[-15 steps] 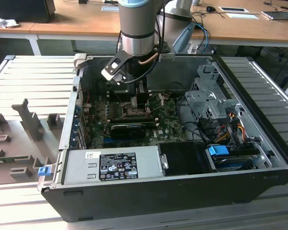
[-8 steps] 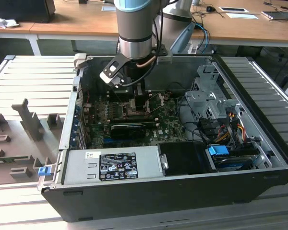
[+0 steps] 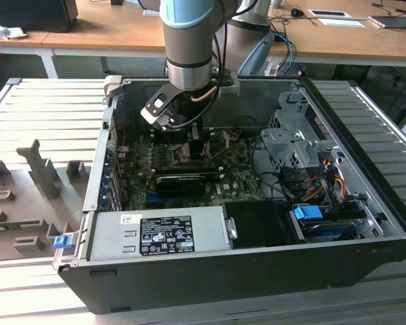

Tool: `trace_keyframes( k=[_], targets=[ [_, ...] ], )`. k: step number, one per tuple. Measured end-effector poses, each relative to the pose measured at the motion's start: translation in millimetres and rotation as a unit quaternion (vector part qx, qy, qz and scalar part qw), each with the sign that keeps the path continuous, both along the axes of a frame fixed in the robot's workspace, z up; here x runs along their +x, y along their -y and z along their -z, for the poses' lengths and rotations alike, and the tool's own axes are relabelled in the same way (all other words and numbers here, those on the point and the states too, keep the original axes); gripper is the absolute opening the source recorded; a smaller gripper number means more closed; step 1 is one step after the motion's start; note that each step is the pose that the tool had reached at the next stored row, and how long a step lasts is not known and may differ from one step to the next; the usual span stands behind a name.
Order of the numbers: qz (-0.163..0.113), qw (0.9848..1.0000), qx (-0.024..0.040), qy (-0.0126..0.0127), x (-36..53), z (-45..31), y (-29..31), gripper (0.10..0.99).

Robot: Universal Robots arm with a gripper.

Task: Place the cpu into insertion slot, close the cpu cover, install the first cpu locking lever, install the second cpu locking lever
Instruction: 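Place the cpu into insertion slot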

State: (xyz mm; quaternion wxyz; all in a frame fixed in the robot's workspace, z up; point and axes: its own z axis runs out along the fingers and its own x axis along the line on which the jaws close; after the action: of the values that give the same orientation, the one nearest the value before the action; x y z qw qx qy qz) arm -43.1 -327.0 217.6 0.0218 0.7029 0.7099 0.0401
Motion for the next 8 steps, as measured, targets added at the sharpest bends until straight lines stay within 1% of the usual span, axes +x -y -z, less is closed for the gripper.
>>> trace_keyframes(
  k=[2, 4, 8],
  targets=[
    [0.0, 1.0, -0.0001, 0.0001, -2.3, 1.9, -2.1, 0.533],
    [0.004, 1.0, 0.0, 0.0001, -2.3, 3.6, -3.5, 0.533],
    [0.009, 1.0, -0.0002, 0.0, -2.5, 7.9, -4.3, 0.533]
  ],
)
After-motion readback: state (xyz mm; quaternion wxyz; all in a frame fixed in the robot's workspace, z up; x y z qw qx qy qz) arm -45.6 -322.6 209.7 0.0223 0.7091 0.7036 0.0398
